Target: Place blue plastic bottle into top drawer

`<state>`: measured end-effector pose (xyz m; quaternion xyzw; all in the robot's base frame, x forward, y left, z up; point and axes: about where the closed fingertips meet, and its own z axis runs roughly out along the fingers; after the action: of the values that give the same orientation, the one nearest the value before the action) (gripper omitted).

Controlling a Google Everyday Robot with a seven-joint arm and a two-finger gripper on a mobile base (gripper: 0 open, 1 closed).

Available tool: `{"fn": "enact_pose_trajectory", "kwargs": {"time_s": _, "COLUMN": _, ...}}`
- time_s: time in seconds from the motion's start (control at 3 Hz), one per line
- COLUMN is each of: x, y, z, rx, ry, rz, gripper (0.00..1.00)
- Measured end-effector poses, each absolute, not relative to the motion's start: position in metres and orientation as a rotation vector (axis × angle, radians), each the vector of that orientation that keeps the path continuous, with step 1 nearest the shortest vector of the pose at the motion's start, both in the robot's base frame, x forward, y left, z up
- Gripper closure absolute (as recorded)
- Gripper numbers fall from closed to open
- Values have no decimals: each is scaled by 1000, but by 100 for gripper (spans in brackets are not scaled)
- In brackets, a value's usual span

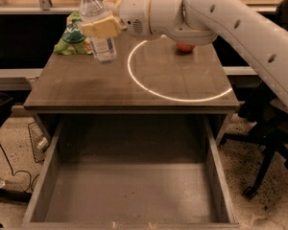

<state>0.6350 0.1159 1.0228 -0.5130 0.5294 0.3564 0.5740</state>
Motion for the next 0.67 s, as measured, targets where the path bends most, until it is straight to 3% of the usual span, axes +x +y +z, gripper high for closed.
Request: {"fn": "enact_pose_trajectory", "kwargs": {"time_s": 0.67, "x": 675, "y": 90, "z": 985, "rx": -1012, "ry": 1334, "rz": 893, "gripper": 100}}
